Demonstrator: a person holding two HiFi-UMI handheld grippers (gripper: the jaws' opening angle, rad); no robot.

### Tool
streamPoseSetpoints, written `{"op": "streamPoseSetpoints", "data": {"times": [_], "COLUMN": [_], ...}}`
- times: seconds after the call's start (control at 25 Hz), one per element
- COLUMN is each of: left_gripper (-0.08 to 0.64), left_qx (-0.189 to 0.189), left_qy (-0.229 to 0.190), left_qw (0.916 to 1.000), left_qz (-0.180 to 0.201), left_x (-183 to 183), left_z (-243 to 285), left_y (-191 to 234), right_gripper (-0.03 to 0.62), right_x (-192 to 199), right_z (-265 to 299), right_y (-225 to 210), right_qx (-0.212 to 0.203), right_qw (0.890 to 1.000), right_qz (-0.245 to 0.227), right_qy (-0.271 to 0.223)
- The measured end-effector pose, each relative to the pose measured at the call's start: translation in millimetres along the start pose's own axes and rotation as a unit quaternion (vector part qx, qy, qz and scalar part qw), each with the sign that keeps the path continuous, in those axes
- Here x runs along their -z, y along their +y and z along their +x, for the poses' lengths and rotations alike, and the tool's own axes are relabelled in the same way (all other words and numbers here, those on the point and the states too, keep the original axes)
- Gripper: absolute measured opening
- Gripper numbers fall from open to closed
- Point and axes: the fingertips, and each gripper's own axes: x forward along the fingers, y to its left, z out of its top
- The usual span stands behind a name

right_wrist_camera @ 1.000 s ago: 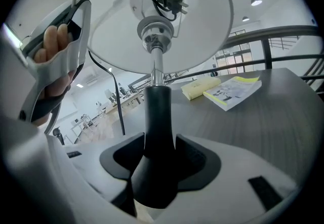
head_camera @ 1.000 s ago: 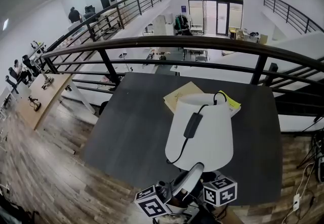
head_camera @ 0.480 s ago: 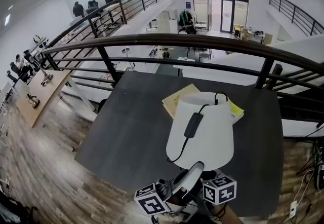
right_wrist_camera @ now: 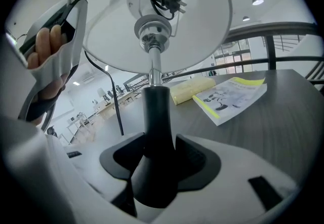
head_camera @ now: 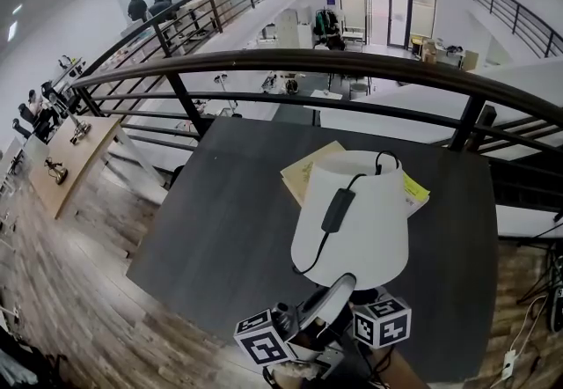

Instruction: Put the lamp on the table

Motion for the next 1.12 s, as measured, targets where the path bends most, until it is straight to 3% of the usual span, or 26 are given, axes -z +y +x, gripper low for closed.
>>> {"op": "streamPoseSetpoints", "data": {"times": [0.52,1.12], "left_gripper": [0.043,0.043], "left_qx": [-0.015,-0.016], "left_qy": [0.028,0.024], "left_qw": [0.9992,0.9989], "left_qz": [-0.026,-0.036], "left_x": [-5.7,-4.9], "left_z": [2.1,9.3], "left_y": [28.3,43.9], "right_gripper": [0.215,0.216], "right_x": [-5.6,-3.9], "right_z": [26.2,34.2], "right_y": [-17.0,-29.7], "right_qx": [0.037,0.049], "right_qw": [0.999,0.999], "right_qz": [0.014,0.015], "right_qy": [-0.001,-0.007]}}
